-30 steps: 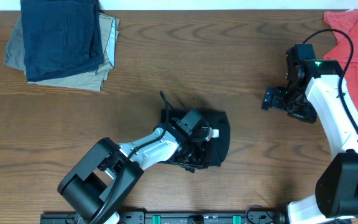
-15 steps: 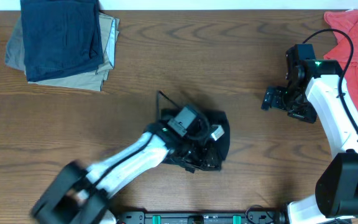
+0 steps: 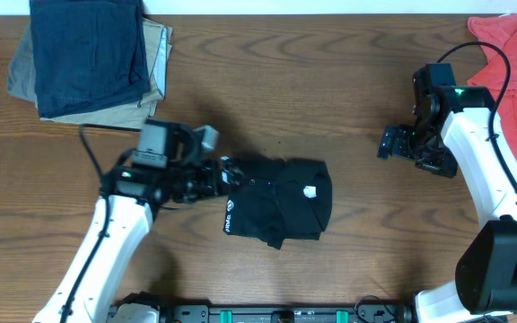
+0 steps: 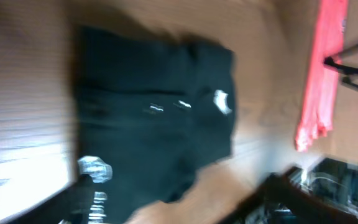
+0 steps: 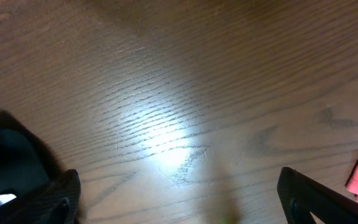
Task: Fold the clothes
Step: 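Move the left gripper to the bundle's left edge and grasp it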
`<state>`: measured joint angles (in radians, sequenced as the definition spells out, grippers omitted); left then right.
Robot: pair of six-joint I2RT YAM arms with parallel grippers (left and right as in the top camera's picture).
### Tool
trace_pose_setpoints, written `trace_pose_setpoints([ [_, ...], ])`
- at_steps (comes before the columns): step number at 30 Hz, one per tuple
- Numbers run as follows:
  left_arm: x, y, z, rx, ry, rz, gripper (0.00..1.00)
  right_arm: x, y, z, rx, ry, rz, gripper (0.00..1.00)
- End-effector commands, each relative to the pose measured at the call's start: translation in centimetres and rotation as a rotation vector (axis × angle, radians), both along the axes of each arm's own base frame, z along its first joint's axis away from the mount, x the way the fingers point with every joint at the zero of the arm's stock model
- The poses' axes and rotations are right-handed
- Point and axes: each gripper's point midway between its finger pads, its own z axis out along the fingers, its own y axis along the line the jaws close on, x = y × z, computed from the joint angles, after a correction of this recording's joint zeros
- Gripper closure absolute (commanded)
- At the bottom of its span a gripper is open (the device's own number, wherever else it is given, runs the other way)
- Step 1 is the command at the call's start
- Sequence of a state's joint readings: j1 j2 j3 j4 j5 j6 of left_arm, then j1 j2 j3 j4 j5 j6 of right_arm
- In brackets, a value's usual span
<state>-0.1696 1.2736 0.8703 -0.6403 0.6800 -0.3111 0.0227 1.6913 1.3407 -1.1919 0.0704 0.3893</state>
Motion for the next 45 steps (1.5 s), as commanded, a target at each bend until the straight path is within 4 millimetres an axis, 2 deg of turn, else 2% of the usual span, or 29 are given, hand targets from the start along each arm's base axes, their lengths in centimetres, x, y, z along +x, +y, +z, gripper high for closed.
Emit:
trace_pose_setpoints([
  [1, 0.8, 1.4, -1.7, 0.059, 0.0, -0.012, 0.61, 0.3, 0.1, 0.3, -0.001, -0.012, 0.004, 0.01],
  [3, 1.0, 1.2, -2.6, 0.054, 0.028, -0.019, 0.87, 0.3, 0.1, 0.3, -0.001, -0.012, 0.004, 0.01],
  [4, 1.1, 0.6, -2.8, 0.023, 0.029, -0.049, 0.94, 0.3, 0.1, 0.3, -0.001, -0.012, 0.004, 0.01],
  [7, 1.4, -2.2, -2.2, -0.142, -0.003, -0.163, 0.94, 0.3, 0.1, 0.3, -0.001, -0.012, 0.004, 0.01],
  [9, 1.9, -3.2, -2.3, -0.206, -0.007, -0.194, 0.94, 0.3, 0.1, 0.3, -0.001, -0.012, 0.004, 0.01],
  [13, 2.3, -3.5, -4.4, -0.211, 0.041, -0.196, 0.94, 0.3, 0.1, 0.3, -0.001, -0.012, 0.004, 0.01],
  [21, 1.1, -3.8, -11.0, -0.196, 0.224, -0.211, 0.94, 0.3, 0.1, 0.3, -0.001, -0.012, 0.005, 0.01],
  [25, 1.0, -3.8, -13.2, -0.193, 0.264, -0.207, 0.94, 0.3, 0.1, 0.3, -0.001, -0.012, 0.004, 0.01],
  [28, 1.2, -3.8, -12.8, -0.198, 0.254, -0.208, 0.94, 0.3, 0.1, 0.3, -0.001, -0.012, 0.005, 0.01],
  [30, 1.2, -4.2, -11.5, -0.23, 0.239, -0.217, 0.94, 0.3, 0.1, 0.3, -0.001, -0.012, 0.004, 0.01],
  [34, 0.5, -4.7, -7.4, -0.288, 0.203, -0.239, 0.94, 0.3, 0.1, 0.3, -0.001, -0.012, 0.004, 0.01],
  [38, -1.0, -4.8, -4.2, -0.269, 0.175, -0.257, 0.94, 0.3, 0.1, 0.3, -0.001, -0.012, 0.004, 0.01],
  [41, -2.5, -3.8, -4.3, -0.163, 0.207, -0.24, 0.94, 0.3, 0.1, 0.3, -0.001, -0.012, 0.004, 0.01],
  [45, -4.7, -2.1, -6.0, -0.04, 0.326, -0.212, 0.94, 0.3, 0.1, 0.3, -0.001, -0.012, 0.004, 0.01],
])
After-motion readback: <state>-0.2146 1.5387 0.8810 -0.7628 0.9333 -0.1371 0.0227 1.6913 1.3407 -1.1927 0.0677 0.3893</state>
